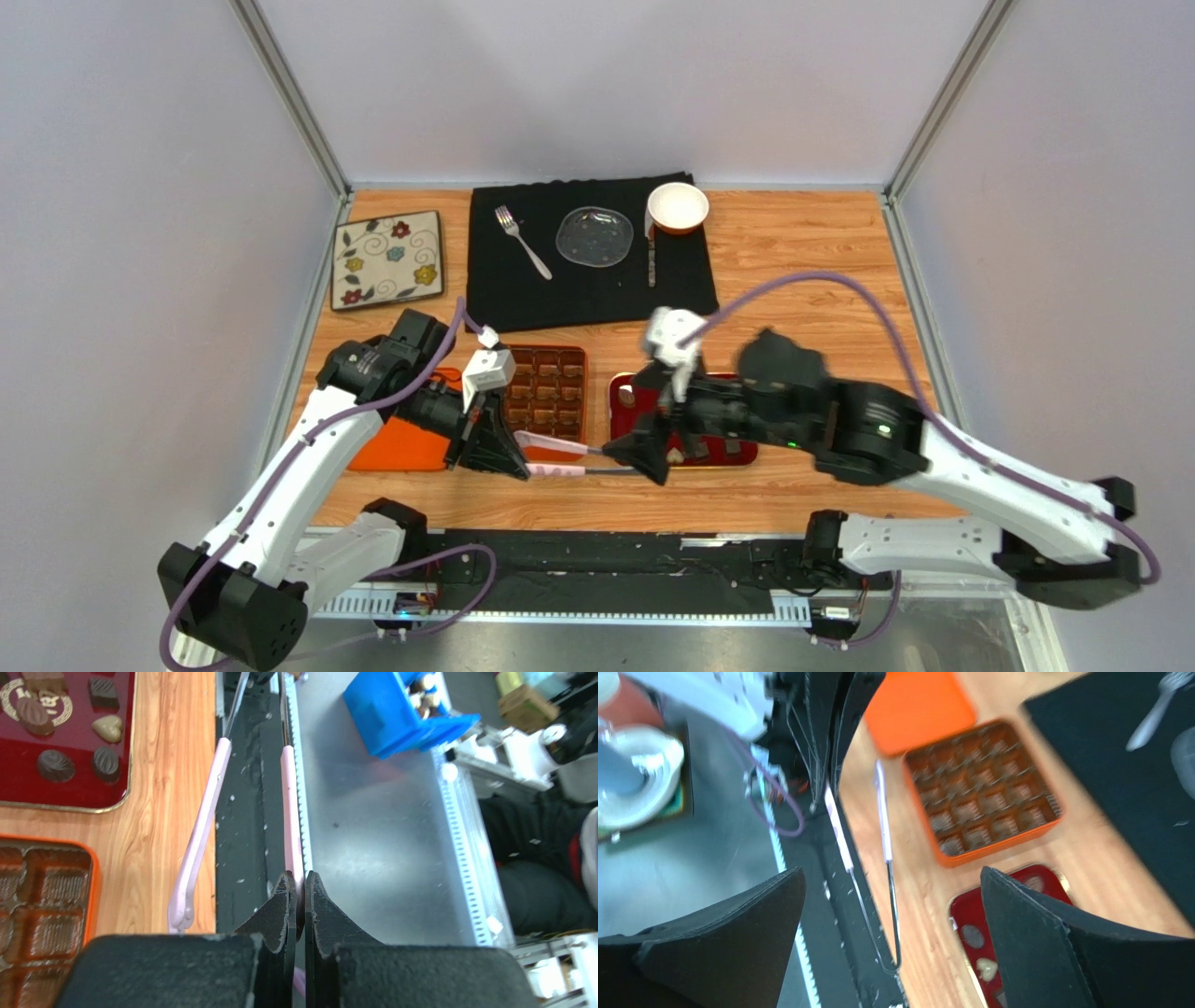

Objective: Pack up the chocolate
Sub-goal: Adjust the clamp.

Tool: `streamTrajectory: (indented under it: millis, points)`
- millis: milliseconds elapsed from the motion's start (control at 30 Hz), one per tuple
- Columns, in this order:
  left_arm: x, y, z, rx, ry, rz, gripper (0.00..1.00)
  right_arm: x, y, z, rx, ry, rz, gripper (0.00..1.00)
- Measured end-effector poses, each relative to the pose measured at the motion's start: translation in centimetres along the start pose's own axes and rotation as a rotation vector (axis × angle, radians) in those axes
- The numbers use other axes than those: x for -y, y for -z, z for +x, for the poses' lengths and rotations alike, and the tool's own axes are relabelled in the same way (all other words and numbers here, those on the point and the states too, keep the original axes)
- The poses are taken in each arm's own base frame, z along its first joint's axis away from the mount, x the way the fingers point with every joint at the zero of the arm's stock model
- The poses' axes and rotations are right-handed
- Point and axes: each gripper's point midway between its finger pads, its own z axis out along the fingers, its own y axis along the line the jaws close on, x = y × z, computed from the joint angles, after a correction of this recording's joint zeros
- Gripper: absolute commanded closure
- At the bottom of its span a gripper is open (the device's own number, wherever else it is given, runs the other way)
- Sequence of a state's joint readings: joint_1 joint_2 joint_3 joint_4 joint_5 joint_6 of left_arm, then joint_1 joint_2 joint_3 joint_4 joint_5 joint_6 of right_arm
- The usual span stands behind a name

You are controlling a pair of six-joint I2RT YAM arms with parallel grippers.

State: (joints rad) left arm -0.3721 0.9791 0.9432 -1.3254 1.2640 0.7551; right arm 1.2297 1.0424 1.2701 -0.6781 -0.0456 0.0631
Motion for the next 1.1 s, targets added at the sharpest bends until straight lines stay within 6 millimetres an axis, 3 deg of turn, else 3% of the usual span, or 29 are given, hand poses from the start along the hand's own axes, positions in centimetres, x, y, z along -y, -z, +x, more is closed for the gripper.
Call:
streamTrajectory:
  millis: [133, 200, 267, 433, 633, 900, 1100]
  points:
    - [-0.9, -0.2, -2.1, 0.06, 0.054, 0.007, 1.0, 0.9, 5.1, -2.3, 0.279, -0.021, 0.053, 0.0]
    - [-1.5, -0.1, -4.0, 0.113, 0.067, 0.005, 1.0, 1.2, 6.6, -2.9, 0.381, -0.045, 0.064, 0.0]
    - [-2.3, 0.2, -6.6, 0.18, 0.071, 0.007, 1.0, 1.4, 7.0, -2.7, 0.43, -0.069, 0.07, 0.0]
    - [-3.5, 1.1, -11.3, 0.281, 0.102, 0.023, 1.0, 1.9, 4.4, -0.4, 0.378, -0.107, 0.089, 0.0]
    - [-3.4, 1.0, -11.9, 0.324, 0.19, 0.063, 1.0, 2.5, 2.1, 0.0, 0.34, -0.139, 0.108, 0.01]
    - [-1.3, 1.6, -12.5, 0.324, 0.166, 0.095, 1.0, 5.7, 3.2, -0.4, 0.432, -0.263, 0.096, 0.04]
    - [-0.6, 1.7, -12.4, 0.307, 0.155, 0.107, 1.0, 6.4, 3.1, -0.3, 0.418, -0.353, 0.021, 0.04]
